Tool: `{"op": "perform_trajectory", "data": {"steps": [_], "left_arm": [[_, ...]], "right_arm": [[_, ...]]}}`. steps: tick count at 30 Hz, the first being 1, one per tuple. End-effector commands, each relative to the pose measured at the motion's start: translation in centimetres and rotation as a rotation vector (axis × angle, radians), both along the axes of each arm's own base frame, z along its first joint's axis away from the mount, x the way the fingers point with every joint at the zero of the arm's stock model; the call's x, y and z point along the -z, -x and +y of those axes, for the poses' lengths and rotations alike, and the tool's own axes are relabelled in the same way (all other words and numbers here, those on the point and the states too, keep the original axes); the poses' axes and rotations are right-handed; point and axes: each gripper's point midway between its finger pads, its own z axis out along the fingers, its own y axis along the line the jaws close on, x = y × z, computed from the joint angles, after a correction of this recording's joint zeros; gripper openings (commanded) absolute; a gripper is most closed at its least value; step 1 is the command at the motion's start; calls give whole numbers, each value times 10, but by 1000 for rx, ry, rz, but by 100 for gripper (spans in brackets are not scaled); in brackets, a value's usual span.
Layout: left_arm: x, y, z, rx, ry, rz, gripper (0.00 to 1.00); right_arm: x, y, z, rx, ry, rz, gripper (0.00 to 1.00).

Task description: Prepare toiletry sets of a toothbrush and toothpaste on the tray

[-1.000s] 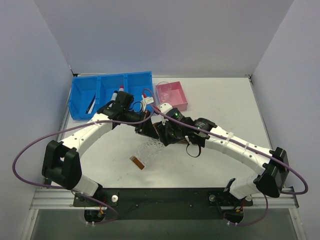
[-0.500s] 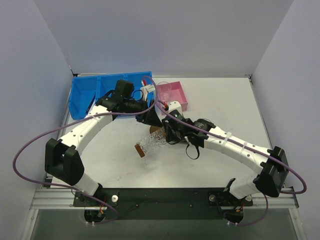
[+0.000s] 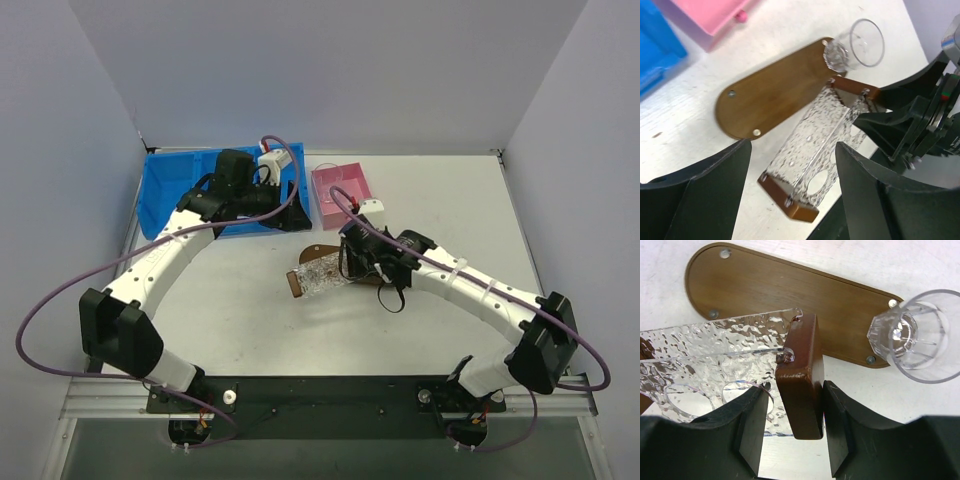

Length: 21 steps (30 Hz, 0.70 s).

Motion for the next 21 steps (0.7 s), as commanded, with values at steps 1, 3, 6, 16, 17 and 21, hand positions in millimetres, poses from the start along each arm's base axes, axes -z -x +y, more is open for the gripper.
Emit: {"op": "perform_trajectory", "data": {"steps": [1,3,6,16,17,21], "left_arm": [[-24,-22,31,-189,-92,-140,78],[-19,-21,36,-212,-109,-128,78],[-14,-15,39,-226,-106,-112,78],[-2,-7,39,-238,-91,-68,78],[-3,-7,39,-239,-91,-71,78],[-2,-5,37,-227,-81,-71,78]], "right_arm": [[-12,-15,-12,166,-43,-15,0],[-10,-20,-22,218,-45,2,0],[-11,-27,-30,277,-63,4,0],[5,-44,-32,384,-71,76,0],[6,-45,-34,395,-71,79,0],[9,-49,-36,430,-78,91,0]]}}
